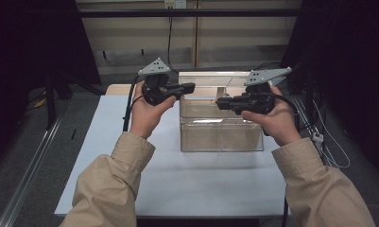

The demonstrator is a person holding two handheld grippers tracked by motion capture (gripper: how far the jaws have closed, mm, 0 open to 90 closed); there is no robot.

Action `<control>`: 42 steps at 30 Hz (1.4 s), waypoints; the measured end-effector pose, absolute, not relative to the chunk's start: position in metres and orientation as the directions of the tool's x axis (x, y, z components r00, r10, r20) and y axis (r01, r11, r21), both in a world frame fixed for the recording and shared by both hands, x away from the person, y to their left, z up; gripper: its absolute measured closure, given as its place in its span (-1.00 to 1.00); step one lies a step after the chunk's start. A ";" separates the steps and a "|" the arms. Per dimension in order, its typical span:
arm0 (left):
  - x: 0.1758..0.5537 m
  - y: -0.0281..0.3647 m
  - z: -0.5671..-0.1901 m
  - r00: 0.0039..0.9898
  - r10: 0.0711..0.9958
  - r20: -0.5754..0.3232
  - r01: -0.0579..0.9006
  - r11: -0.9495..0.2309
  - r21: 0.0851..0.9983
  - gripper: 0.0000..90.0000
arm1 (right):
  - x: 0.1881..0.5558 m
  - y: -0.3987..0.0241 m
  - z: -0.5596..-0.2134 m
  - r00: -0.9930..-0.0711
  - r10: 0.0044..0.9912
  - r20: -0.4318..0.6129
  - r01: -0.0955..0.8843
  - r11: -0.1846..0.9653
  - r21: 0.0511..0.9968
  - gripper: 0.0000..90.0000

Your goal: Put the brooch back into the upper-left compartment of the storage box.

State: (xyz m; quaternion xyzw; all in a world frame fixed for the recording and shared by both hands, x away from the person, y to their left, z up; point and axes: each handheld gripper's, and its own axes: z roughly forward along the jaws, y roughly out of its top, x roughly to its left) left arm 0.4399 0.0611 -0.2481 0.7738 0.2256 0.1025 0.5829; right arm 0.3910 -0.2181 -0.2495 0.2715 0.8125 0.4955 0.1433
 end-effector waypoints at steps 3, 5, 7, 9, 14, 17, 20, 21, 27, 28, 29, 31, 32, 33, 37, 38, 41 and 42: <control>0.440 0.061 -0.248 0.878 0.468 -0.104 0.229 -0.219 0.948 1.00 | 0.392 -0.216 -0.250 -0.811 0.584 0.036 0.299 0.362 0.883 0.90; 0.440 0.061 -0.248 0.878 0.467 -0.103 0.228 -0.220 0.948 1.00 | 0.393 -0.215 -0.251 -0.811 0.585 0.032 0.298 0.365 0.882 0.90; 0.440 0.061 -0.248 0.878 0.467 -0.103 0.228 -0.219 0.949 1.00 | 0.394 -0.214 -0.251 -0.811 0.584 0.033 0.298 0.364 0.883 0.90; 0.440 0.061 -0.248 0.879 0.466 -0.103 0.228 -0.220 0.949 1.00 | 0.395 -0.214 -0.251 -0.809 0.587 0.031 0.297 0.362 0.884 0.90; 0.440 0.061 -0.248 0.878 0.467 -0.104 0.229 -0.218 0.949 1.00 | 0.397 -0.212 -0.254 -0.809 0.587 0.030 0.294 0.362 0.885 0.90; 0.440 0.061 -0.248 0.878 0.467 -0.103 0.228 -0.219 0.949 1.00 | 0.398 -0.210 -0.256 -0.809 0.588 0.028 0.293 0.360 0.886 0.90; 0.440 0.062 -0.247 0.878 0.469 -0.101 0.227 -0.221 0.948 1.00 | 0.399 -0.209 -0.259 -0.808 0.588 0.031 0.292 0.355 0.888 0.90; 0.440 0.063 -0.247 0.877 0.469 -0.101 0.227 -0.222 0.948 1.00 | 0.399 -0.209 -0.260 -0.809 0.587 0.032 0.294 0.356 0.887 0.90; 0.440 0.063 -0.247 0.878 0.468 -0.103 0.229 -0.220 0.948 1.00 | 0.401 -0.208 -0.264 -0.807 0.590 0.030 0.293 0.356 0.887 0.90; 0.440 0.063 -0.247 0.877 0.469 -0.102 0.228 -0.221 0.948 1.00 | 0.401 -0.208 -0.265 -0.807 0.590 0.029 0.293 0.357 0.887 0.90; 0.440 0.063 -0.247 0.877 0.469 -0.102 0.228 -0.221 0.948 1.00 | 0.401 -0.207 -0.265 -0.807 0.590 0.028 0.292 0.358 0.887 0.90; 0.440 0.063 -0.247 0.878 0.468 -0.101 0.227 -0.221 0.949 1.00 | 0.401 -0.207 -0.267 -0.807 0.590 0.026 0.290 0.359 0.887 0.90; 0.440 0.063 -0.247 0.878 0.468 -0.102 0.228 -0.221 0.948 1.00 | 0.401 -0.206 -0.267 -0.807 0.590 0.024 0.289 0.359 0.887 0.90; 0.440 0.063 -0.247 0.878 0.468 -0.102 0.228 -0.220 0.948 1.00 | 0.402 -0.206 -0.268 -0.807 0.590 0.021 0.287 0.360 0.888 0.90; 0.440 0.064 -0.247 0.878 0.467 -0.103 0.229 -0.221 0.948 1.00 | 0.402 -0.205 -0.270 -0.804 0.594 0.015 0.288 0.367 0.884 0.90; 0.440 0.064 -0.247 0.878 0.467 -0.103 0.228 -0.221 0.948 1.00 | 0.403 -0.205 -0.271 -0.804 0.594 0.012 0.286 0.368 0.885 0.90; 0.440 0.064 -0.247 0.879 0.466 -0.102 0.228 -0.221 0.948 1.00 | 0.403 -0.205 -0.271 -0.804 0.595 0.004 0.280 0.374 0.884 0.90; 0.440 0.064 -0.247 0.879 0.466 -0.102 0.227 -0.222 0.948 1.00 | 0.404 -0.204 -0.272 -0.804 0.595 -0.001 0.277 0.375 0.885 0.90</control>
